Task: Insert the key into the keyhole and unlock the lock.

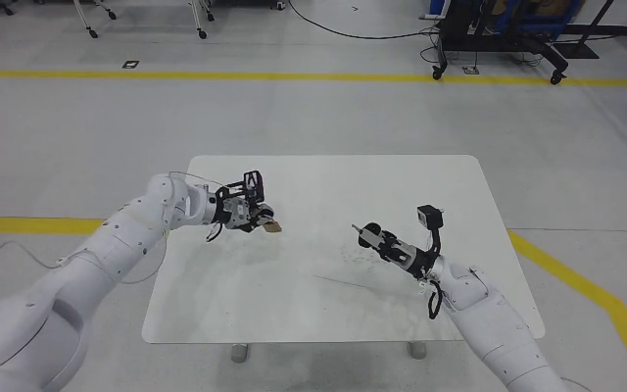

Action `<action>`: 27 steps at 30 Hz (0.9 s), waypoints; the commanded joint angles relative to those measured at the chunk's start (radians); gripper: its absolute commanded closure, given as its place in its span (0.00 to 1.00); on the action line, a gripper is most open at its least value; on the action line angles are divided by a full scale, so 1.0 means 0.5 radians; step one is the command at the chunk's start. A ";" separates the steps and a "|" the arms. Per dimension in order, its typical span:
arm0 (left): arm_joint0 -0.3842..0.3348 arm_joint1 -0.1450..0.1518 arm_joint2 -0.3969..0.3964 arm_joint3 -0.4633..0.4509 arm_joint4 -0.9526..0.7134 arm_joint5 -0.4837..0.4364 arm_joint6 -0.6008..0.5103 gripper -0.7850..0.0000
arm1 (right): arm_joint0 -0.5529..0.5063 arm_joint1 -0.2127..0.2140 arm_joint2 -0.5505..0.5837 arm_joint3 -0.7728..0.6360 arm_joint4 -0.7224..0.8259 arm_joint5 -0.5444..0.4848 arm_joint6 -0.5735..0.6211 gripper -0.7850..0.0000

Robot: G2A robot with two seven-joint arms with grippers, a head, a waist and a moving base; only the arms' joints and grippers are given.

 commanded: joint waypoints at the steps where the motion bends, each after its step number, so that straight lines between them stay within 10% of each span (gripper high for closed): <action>1: -0.001 -0.002 0.002 0.007 0.002 0.001 -0.022 1.00 | 0.000 0.000 0.000 0.000 0.000 0.000 0.000 1.00; 5: 0.048 -0.002 -0.022 -0.002 -0.116 -0.004 0.081 1.00 | 0.000 0.000 0.000 0.000 0.000 0.000 0.000 1.00; 10: 0.235 -0.062 -0.038 0.154 -1.018 -0.004 0.238 1.00 | 0.080 -0.049 -0.126 -0.009 0.022 0.202 -0.135 1.00; 18: 0.170 -0.192 0.049 0.221 -2.531 -0.004 -0.849 1.00 | 0.275 -0.175 -0.383 0.062 0.132 0.264 -0.426 1.00; 27: 0.171 -0.197 0.053 0.208 -2.474 0.041 -0.924 1.00 | 0.313 -0.209 -0.433 0.108 0.223 0.237 -0.483 1.00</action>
